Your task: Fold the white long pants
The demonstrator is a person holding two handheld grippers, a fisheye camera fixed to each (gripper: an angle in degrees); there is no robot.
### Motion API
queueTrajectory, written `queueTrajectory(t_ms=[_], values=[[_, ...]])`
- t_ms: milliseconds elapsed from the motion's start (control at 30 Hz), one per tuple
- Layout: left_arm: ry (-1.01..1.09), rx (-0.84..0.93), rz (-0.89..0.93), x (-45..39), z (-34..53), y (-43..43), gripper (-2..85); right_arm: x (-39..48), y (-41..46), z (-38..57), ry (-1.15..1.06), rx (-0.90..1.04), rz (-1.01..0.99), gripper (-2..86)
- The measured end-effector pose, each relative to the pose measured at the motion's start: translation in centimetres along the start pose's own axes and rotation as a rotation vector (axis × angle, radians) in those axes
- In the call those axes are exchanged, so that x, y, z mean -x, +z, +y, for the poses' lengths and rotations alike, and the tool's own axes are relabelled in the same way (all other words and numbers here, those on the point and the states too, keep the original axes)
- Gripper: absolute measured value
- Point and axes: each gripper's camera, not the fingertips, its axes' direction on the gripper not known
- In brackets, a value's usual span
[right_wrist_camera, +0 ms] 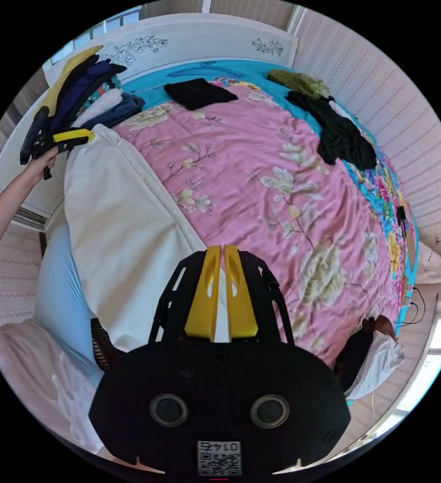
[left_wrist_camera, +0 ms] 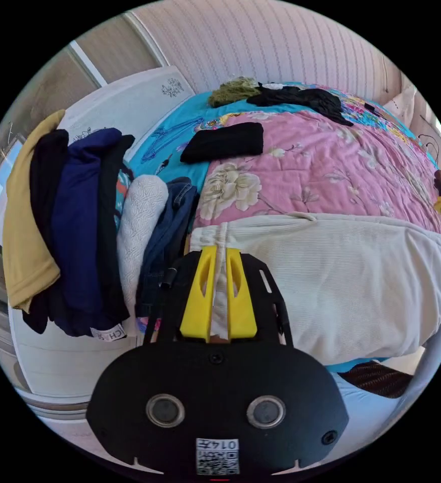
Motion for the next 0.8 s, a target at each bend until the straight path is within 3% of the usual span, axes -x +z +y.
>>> queueTrajectory(t_ms=[133,300,400,533,600,667,800], values=[[0.083,-0.146,-0.01,-5.4,4.0,-6.1,-0.1,-0.1,1.8,6.3,0.073,0.087,-0.125,-0.1],[0.284,-0.217,0.595,-19.9,8.2,-10.6,-0.9,1.5,4.0,10.3,0.19,0.089,-0.248,-0.3],[0.426,-0.137,0.775,-30.5,9.1,-11.0,-1.0,2.9,3.1,7.7,0.097,0.085,-0.185,-0.4],[0.614,-0.105,0.618,-39.8,11.0,-9.6,-1.0,3.2,1.7,3.5,0.01,0.099,-0.055,-0.4],[0.717,0.02,0.545,-44.0,13.2,-5.4,-1.0,2.4,3.3,1.4,-0.001,0.188,-0.014,-0.4],[0.685,-0.052,0.552,-44.6,14.8,-4.5,-1.0,1.9,6.5,0.7,-0.016,0.326,-0.043,-0.4],[0.713,-0.053,0.518,-46.8,16.0,-3.8,-1.0,-0.2,5.1,0.2,-0.052,0.373,-0.073,-0.4]])
